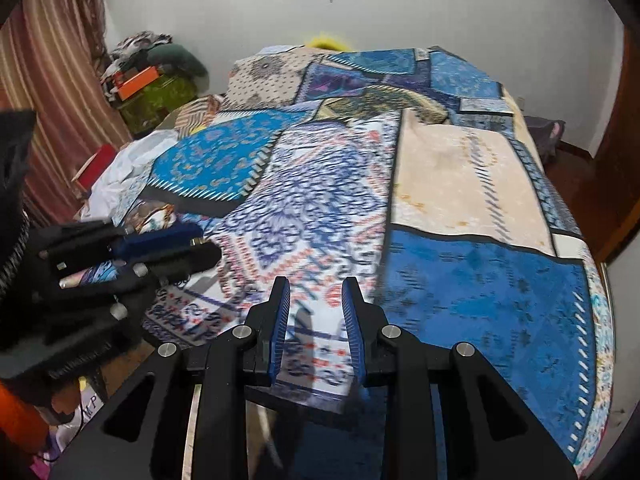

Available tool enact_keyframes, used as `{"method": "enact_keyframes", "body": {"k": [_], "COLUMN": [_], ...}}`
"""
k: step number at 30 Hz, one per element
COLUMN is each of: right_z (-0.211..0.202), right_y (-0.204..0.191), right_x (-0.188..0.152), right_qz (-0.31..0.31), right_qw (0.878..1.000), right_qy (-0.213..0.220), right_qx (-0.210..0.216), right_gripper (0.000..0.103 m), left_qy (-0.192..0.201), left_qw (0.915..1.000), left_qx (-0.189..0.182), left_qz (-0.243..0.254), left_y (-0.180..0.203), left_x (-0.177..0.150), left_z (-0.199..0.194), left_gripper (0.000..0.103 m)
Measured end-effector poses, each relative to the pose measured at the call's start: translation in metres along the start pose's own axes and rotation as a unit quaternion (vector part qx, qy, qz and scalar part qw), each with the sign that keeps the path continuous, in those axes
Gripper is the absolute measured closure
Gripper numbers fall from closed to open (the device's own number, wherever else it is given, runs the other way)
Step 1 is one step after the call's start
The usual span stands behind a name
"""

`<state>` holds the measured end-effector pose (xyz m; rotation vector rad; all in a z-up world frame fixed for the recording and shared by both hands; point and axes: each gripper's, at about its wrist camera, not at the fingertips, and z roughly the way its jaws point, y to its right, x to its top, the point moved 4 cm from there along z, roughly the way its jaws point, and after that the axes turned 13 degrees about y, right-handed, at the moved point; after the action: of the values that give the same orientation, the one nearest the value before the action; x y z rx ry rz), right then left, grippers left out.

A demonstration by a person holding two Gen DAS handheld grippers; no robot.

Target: Organize jewelry

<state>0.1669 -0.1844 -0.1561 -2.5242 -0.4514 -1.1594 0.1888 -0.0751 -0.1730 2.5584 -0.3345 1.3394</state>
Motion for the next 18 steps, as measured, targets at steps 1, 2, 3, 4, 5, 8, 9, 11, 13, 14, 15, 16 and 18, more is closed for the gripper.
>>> {"method": "enact_keyframes", "body": {"k": [1,2,3,4,5,8,9,11,13,14,15,16,18], "right_z": [0.005,0.009,0.013,0.017,0.02,0.029,0.031,0.032,0.034,0.034,0.034,0.033,0.033], "right_y": [-0.006,-0.01,-0.015,-0.019,-0.021,-0.029,-0.031,-0.033,-0.033,-0.034,-0.034,-0.035,-0.036], "right_x": [-0.001,-0.002,-0.003,-0.004,-0.005,-0.009,-0.009,-0.009,-0.01,-0.011,-0.013,-0.014,-0.014], "right_qz": [-0.006,-0.01,-0.014,-0.017,-0.018,-0.026,-0.032,-0.034,-0.034,-0.036,-0.041,-0.045,-0.054], "right_qw": [1.0,1.0,1.0,1.0,0.999,0.999,0.999,0.999,0.999,0.999,0.999,0.999,0.998], "right_qy": [-0.006,-0.011,-0.016,-0.021,-0.025,-0.037,-0.035,-0.031,-0.027,-0.027,-0.024,-0.022,-0.02], "right_qx": [0.003,0.005,0.009,0.012,0.015,0.022,0.018,0.018,0.02,0.019,0.018,0.016,0.007], "right_gripper": [0.079,0.079,0.079,0.079,0.079,0.079,0.079,0.079,0.079,0.079,0.079,0.08,0.088], "left_qy": [0.003,0.004,0.003,0.003,0.002,0.001,0.0,0.0,0.001,0.001,0.002,0.002,0.003], "left_qw": [1.0,0.9999,0.9999,0.9998,0.9998,0.9996,0.9995,0.9994,0.9994,0.9993,0.9993,0.9993,0.9992], "left_qx": [0.004,0.007,0.009,0.011,0.012,0.014,0.014,0.014,0.013,0.012,0.012,0.011,0.011], "left_qz": [-0.004,-0.008,-0.012,-0.015,-0.018,-0.026,-0.027,-0.031,-0.033,-0.035,-0.036,-0.036,-0.039], "left_y": [-0.006,-0.01,-0.014,-0.017,-0.02,-0.027,-0.028,-0.031,-0.032,-0.033,-0.034,-0.033,-0.034], "left_x": [0.0,0.0,-0.002,-0.003,-0.005,-0.009,-0.01,-0.012,-0.013,-0.014,-0.014,-0.014,-0.014], "left_z": [-0.003,-0.006,-0.007,-0.008,-0.008,-0.011,-0.012,-0.012,-0.012,-0.012,-0.012,-0.012,-0.013], "left_gripper": [0.084,0.084,0.084,0.084,0.084,0.084,0.084,0.084,0.084,0.084,0.084,0.084,0.084]}}
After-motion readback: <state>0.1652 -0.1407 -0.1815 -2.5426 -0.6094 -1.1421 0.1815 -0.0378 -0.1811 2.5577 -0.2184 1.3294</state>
